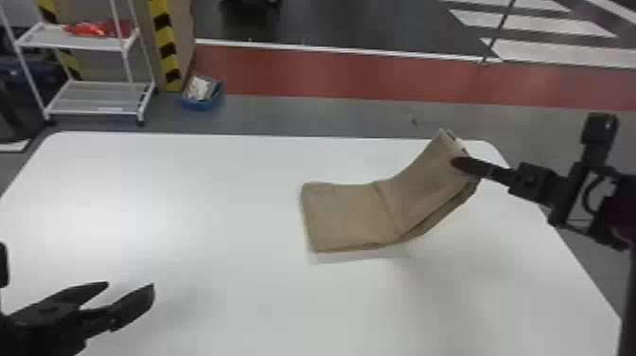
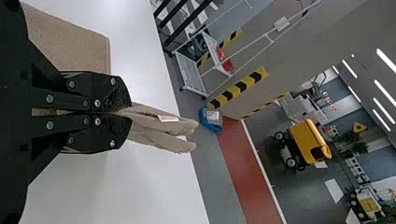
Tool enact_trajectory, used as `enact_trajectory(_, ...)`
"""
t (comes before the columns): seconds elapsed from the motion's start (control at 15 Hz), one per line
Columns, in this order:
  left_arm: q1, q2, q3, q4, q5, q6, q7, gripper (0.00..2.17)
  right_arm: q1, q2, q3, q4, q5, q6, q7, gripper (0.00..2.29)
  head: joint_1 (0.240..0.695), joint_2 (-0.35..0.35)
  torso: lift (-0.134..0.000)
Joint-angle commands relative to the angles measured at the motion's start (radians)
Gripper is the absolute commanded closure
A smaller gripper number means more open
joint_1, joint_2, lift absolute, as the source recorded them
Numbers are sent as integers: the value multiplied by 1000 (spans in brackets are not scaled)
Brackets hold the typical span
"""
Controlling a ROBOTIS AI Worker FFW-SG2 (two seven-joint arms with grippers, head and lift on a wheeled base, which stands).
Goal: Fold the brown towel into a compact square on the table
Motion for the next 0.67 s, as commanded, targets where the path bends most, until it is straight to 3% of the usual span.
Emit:
enact_trajectory(0.0, -1, 0, 0, 0, -2, 3, 0, 87, -9, 36, 27, -20, -28, 31, 2, 1241, 695, -135, -123)
enact_trajectory(0.2, 3, 0, 9, -2, -3, 3, 0, 87, 10, 86, 136, -67, -10, 31, 2, 1241, 695, -88, -123)
enact_trajectory(0.27, 3, 0, 14, -2, -3, 7, 0, 87, 21, 93, 175, -84, -5, 31, 2, 1237, 695, -39, -123)
enact_trajectory(0.6, 1, 0, 9, 8, -6, 3, 0, 87, 48, 113, 325, -95, 79, 25, 0, 1237, 695, 48, -123)
